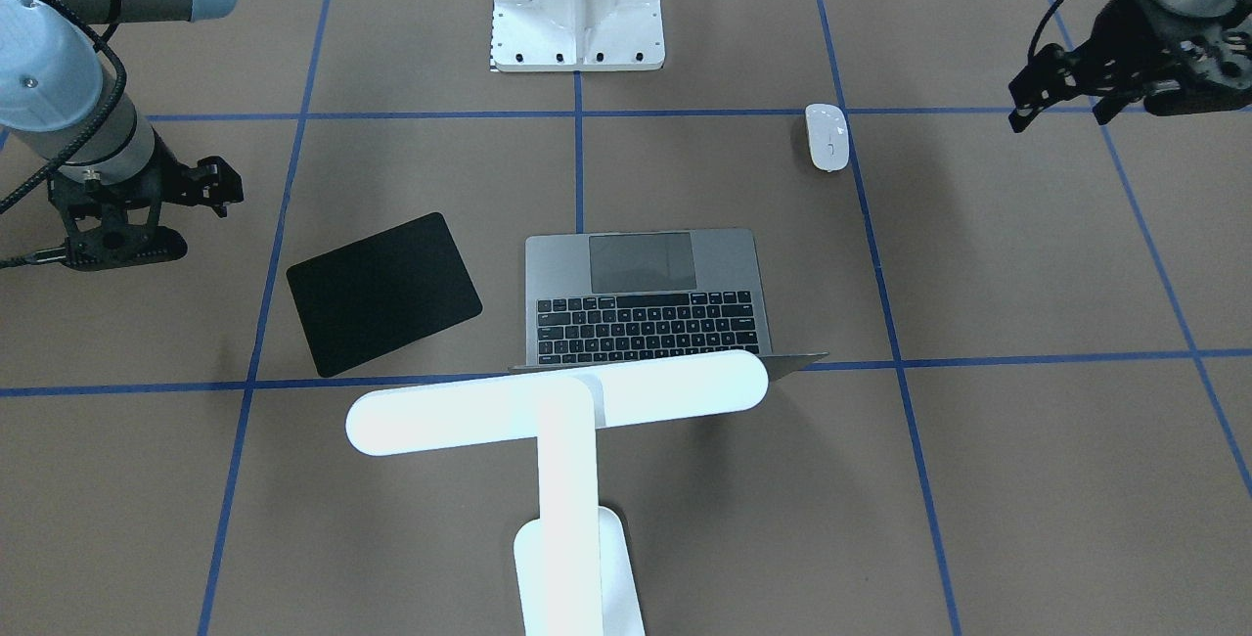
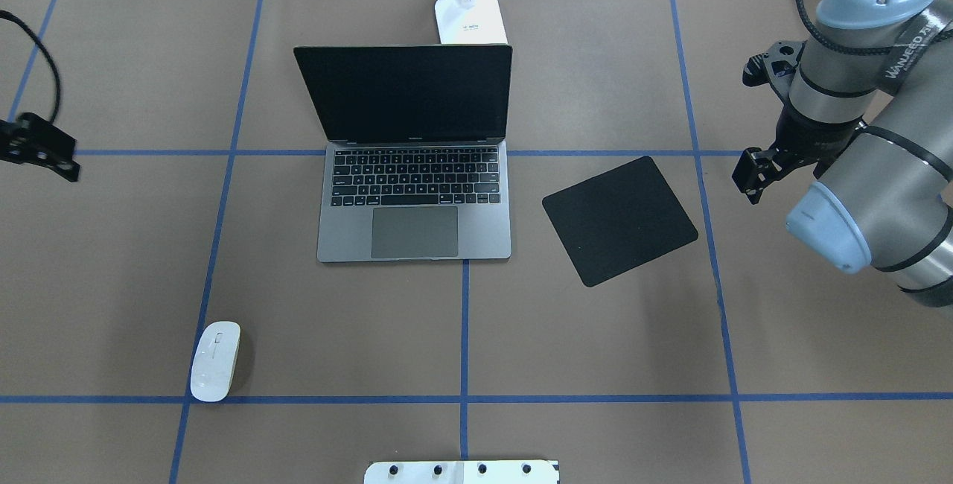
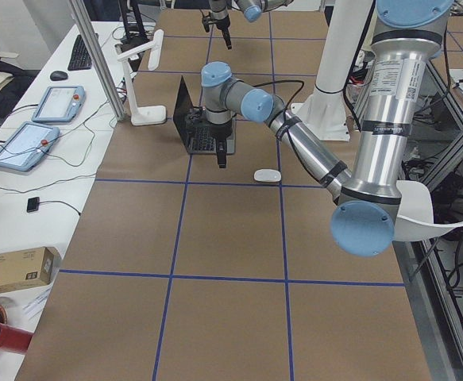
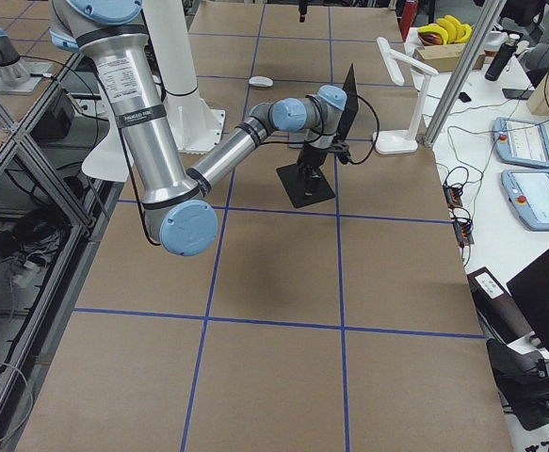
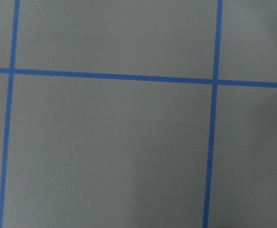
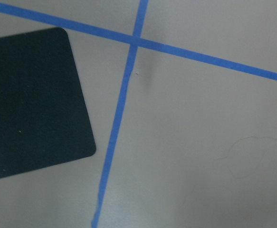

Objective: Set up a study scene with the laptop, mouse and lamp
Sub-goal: 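Raise the right gripper away while the left gripper moves toward the white mouse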

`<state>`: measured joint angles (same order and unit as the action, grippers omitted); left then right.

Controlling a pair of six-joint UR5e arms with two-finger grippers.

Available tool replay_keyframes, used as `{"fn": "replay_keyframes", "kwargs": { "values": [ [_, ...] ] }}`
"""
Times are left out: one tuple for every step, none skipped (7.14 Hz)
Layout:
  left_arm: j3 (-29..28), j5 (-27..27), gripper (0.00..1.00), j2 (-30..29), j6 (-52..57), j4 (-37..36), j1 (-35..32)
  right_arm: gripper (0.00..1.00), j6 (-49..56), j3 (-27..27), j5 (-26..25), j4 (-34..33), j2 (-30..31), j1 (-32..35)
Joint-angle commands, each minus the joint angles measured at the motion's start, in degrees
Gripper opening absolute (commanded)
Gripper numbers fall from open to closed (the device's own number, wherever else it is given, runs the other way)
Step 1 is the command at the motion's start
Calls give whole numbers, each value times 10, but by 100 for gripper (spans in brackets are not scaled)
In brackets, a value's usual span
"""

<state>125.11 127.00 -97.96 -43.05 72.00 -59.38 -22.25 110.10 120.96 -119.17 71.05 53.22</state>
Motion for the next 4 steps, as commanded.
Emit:
{"fn": "replay_keyframes", "kwargs": {
  "values": [
    [-47, -32, 100, -12, -57, 64, 81, 100, 68, 0, 0, 0, 34, 25],
    [-66, -43, 100, -12, -64, 81, 108, 100, 95, -1, 0, 0, 43, 38],
    [-78, -69, 100, -13, -87, 98, 142, 100, 117, -1, 2, 0, 54, 50],
    [-93, -83, 100, -14, -106, 121, 174, 100, 149, -1, 3, 0, 65, 61]
  ]
}}
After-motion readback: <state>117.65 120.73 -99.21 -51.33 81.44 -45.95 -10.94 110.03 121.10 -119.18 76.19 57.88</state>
